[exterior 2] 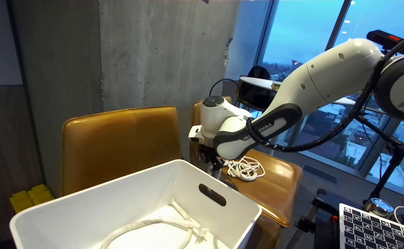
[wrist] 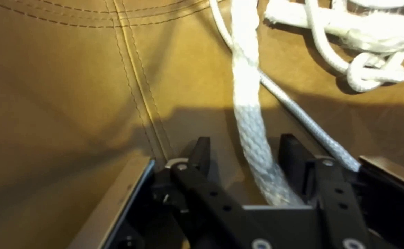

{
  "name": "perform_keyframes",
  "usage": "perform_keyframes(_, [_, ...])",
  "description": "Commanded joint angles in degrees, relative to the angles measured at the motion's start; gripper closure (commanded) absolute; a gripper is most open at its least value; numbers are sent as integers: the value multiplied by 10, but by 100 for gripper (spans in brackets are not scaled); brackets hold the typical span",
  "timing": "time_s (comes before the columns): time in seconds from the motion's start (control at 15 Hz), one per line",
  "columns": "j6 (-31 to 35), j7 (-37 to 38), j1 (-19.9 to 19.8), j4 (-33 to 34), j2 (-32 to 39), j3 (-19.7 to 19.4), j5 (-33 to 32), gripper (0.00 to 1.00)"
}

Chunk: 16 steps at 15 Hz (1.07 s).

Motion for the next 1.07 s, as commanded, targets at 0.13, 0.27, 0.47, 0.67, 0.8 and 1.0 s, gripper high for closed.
perform_keyframes(0.13, [10, 0, 6, 25, 49, -10, -2, 91])
perform_keyframes(0.27, [8, 5, 4, 24, 53, -15, -1, 100])
perform_keyframes(0.47, [10, 18, 4, -7, 33, -22, -3, 98])
perform_keyframes(0.67, [27, 44, 8, -105, -42, -31, -13, 100])
perform_keyframes(0.8, [24, 62, 12, -161, -99, -28, -13, 100])
perform_keyframes(1.0, [16, 87, 17, -230, -173, -22, -6, 100])
